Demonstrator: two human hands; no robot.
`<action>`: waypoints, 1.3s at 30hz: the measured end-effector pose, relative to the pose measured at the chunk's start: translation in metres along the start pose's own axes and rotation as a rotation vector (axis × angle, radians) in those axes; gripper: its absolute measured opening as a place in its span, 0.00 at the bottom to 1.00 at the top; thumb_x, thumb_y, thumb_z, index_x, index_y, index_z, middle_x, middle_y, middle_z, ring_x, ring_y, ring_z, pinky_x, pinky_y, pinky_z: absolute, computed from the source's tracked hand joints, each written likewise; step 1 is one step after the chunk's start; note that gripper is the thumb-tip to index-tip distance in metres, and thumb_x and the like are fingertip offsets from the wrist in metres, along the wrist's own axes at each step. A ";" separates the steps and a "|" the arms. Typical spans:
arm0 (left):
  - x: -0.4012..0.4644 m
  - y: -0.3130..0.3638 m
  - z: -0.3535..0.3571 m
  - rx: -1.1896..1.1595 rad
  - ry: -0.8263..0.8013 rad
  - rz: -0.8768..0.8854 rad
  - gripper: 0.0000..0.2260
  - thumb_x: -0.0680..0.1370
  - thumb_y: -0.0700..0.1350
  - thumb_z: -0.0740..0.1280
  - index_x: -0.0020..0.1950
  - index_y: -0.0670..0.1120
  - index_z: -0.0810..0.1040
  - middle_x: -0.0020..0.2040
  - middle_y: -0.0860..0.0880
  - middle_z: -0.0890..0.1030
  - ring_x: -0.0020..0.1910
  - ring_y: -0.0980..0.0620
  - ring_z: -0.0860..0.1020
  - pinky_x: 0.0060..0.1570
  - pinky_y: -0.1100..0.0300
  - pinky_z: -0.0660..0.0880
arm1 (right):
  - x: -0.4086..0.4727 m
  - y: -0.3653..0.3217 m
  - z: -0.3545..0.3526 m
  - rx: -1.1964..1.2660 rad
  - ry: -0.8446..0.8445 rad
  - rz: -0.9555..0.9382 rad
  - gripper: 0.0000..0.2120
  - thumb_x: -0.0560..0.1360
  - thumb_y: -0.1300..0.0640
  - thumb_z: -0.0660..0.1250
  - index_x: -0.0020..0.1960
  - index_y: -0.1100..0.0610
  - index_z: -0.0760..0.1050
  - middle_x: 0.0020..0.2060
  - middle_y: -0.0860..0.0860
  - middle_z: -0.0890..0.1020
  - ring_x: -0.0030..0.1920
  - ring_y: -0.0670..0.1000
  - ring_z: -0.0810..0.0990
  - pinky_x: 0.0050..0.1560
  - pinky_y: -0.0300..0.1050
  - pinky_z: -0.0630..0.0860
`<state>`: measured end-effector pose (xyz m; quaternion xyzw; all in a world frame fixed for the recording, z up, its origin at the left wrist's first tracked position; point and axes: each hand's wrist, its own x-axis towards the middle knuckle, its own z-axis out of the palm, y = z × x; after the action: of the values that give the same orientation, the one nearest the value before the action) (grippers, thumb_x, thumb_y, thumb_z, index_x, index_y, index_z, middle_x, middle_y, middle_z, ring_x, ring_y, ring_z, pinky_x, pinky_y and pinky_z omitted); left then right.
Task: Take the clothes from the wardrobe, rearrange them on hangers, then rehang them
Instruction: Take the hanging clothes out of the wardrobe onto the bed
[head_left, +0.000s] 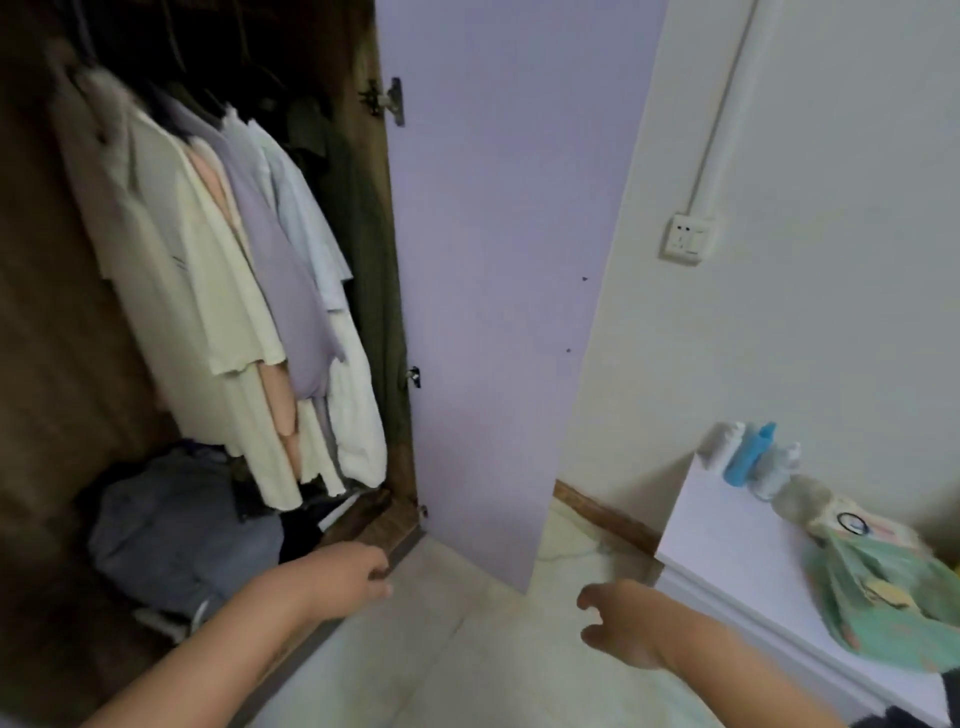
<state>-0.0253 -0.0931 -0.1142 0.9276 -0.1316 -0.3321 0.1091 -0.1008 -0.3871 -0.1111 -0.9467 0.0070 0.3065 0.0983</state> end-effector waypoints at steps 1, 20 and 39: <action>-0.001 -0.010 -0.004 -0.030 0.007 -0.025 0.21 0.81 0.54 0.56 0.71 0.45 0.65 0.69 0.48 0.69 0.65 0.51 0.69 0.58 0.64 0.67 | 0.012 -0.010 -0.007 -0.022 -0.009 -0.029 0.23 0.78 0.49 0.57 0.72 0.52 0.63 0.70 0.51 0.68 0.68 0.52 0.69 0.65 0.43 0.66; 0.018 -0.131 -0.117 -0.414 0.414 -0.374 0.17 0.81 0.51 0.57 0.69 0.49 0.67 0.65 0.50 0.72 0.61 0.56 0.71 0.52 0.69 0.66 | 0.202 -0.197 -0.200 -0.212 0.072 -0.590 0.19 0.81 0.53 0.55 0.71 0.54 0.64 0.67 0.52 0.70 0.64 0.50 0.71 0.54 0.32 0.65; -0.005 -0.293 -0.309 -0.411 0.822 -0.197 0.16 0.80 0.45 0.61 0.68 0.46 0.69 0.61 0.49 0.76 0.56 0.56 0.74 0.50 0.70 0.68 | 0.225 -0.501 -0.354 0.592 0.713 -0.913 0.12 0.73 0.66 0.60 0.55 0.62 0.75 0.32 0.51 0.73 0.29 0.48 0.67 0.25 0.30 0.63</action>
<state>0.2209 0.2197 0.0371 0.9495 0.0796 0.0350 0.3015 0.3238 0.0470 0.1291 -0.8311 -0.2796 -0.1140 0.4671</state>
